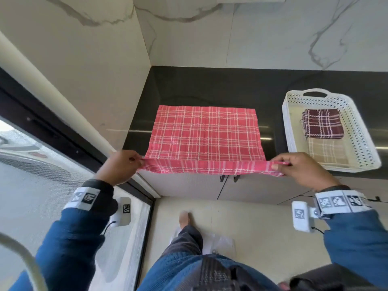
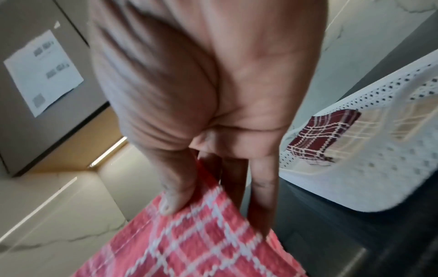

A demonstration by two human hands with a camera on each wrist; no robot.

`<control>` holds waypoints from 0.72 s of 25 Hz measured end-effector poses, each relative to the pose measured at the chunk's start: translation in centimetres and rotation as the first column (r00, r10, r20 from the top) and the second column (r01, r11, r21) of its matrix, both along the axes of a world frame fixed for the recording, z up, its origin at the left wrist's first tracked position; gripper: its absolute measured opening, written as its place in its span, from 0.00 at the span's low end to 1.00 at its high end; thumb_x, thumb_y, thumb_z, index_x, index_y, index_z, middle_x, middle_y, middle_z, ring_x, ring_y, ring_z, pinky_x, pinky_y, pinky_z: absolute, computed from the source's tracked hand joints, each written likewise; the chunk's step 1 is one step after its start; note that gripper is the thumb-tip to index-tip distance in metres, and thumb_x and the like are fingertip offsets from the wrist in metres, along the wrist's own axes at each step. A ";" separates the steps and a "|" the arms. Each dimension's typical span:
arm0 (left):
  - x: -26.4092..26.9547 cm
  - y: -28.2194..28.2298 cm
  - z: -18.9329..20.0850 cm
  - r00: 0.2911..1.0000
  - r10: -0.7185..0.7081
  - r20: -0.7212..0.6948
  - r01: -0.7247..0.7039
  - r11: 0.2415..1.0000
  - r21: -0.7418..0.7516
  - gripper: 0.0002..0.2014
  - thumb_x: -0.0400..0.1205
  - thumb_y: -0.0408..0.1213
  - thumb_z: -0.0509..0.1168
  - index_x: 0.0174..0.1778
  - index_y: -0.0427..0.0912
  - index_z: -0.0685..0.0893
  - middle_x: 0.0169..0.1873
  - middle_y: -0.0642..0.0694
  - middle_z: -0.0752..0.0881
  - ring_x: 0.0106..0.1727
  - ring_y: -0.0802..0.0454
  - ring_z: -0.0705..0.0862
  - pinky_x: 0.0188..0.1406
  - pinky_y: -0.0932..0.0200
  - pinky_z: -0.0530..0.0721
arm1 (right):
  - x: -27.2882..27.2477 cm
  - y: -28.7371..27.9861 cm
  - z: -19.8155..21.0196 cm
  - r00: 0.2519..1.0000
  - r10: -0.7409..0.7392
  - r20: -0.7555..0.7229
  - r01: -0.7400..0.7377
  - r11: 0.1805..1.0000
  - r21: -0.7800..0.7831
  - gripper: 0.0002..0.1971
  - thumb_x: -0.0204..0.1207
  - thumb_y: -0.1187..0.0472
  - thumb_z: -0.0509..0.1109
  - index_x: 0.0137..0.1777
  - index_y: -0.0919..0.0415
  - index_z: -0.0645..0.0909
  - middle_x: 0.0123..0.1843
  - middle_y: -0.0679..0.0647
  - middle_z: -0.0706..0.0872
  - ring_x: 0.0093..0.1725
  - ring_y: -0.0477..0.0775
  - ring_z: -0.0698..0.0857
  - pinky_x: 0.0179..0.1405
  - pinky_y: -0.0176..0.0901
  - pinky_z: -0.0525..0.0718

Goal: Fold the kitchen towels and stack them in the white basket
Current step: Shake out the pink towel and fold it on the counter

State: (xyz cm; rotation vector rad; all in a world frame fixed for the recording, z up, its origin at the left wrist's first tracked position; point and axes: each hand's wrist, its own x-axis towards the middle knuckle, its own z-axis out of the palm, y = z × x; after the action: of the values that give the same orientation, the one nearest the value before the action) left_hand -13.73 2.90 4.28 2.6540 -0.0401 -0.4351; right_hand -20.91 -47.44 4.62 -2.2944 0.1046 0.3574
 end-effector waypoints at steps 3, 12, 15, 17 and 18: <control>4.0 -0.5 2.5 0.969 0.149 0.198 -0.100 0.966 -0.239 0.05 0.87 0.39 0.68 0.50 0.48 0.90 0.40 0.52 0.90 0.43 0.54 0.86 0.45 0.54 0.81 | 3.9 0.1 1.8 0.953 -0.211 0.218 0.193 0.976 0.104 0.04 0.81 0.64 0.75 0.51 0.55 0.89 0.43 0.45 0.91 0.35 0.32 0.87 0.35 0.22 0.79; 24.2 -6.8 -4.6 0.944 0.286 0.165 -0.251 0.946 -0.206 0.13 0.85 0.35 0.60 0.52 0.43 0.91 0.54 0.42 0.92 0.57 0.41 0.87 0.58 0.55 0.78 | 22.8 0.8 -5.7 0.844 -0.475 0.249 0.506 0.859 -0.076 0.05 0.84 0.64 0.69 0.50 0.60 0.87 0.45 0.53 0.87 0.39 0.48 0.84 0.36 0.34 0.73; 27.7 -7.6 -7.3 0.949 0.286 0.130 -0.260 0.947 -0.189 0.11 0.86 0.32 0.61 0.48 0.41 0.90 0.52 0.41 0.90 0.52 0.43 0.86 0.54 0.53 0.80 | 25.9 1.0 -8.7 0.800 -0.558 0.218 0.584 0.808 -0.075 0.08 0.82 0.67 0.68 0.49 0.62 0.89 0.46 0.58 0.90 0.42 0.55 0.86 0.39 0.33 0.75; 29.2 -7.6 -9.2 0.955 0.279 0.105 -0.261 0.953 -0.157 0.09 0.86 0.32 0.64 0.46 0.41 0.90 0.52 0.42 0.89 0.52 0.44 0.86 0.53 0.53 0.81 | 27.1 0.9 -10.1 0.775 -0.590 0.224 0.620 0.779 -0.094 0.10 0.81 0.69 0.68 0.48 0.63 0.91 0.48 0.60 0.92 0.48 0.61 0.89 0.45 0.36 0.76; 29.7 -7.4 -9.8 0.954 0.280 0.105 -0.265 0.954 -0.139 0.09 0.86 0.33 0.65 0.46 0.40 0.91 0.53 0.42 0.88 0.53 0.43 0.86 0.54 0.51 0.82 | 27.4 0.9 -10.5 0.770 -0.596 0.229 0.629 0.768 -0.118 0.10 0.80 0.70 0.67 0.49 0.64 0.92 0.49 0.62 0.93 0.49 0.61 0.89 0.46 0.37 0.76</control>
State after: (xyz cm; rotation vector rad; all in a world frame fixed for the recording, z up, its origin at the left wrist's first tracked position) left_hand 15.93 -4.51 -5.55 2.5114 0.2516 -0.1710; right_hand 6.51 -46.58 -5.93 -2.3063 0.8158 -0.2158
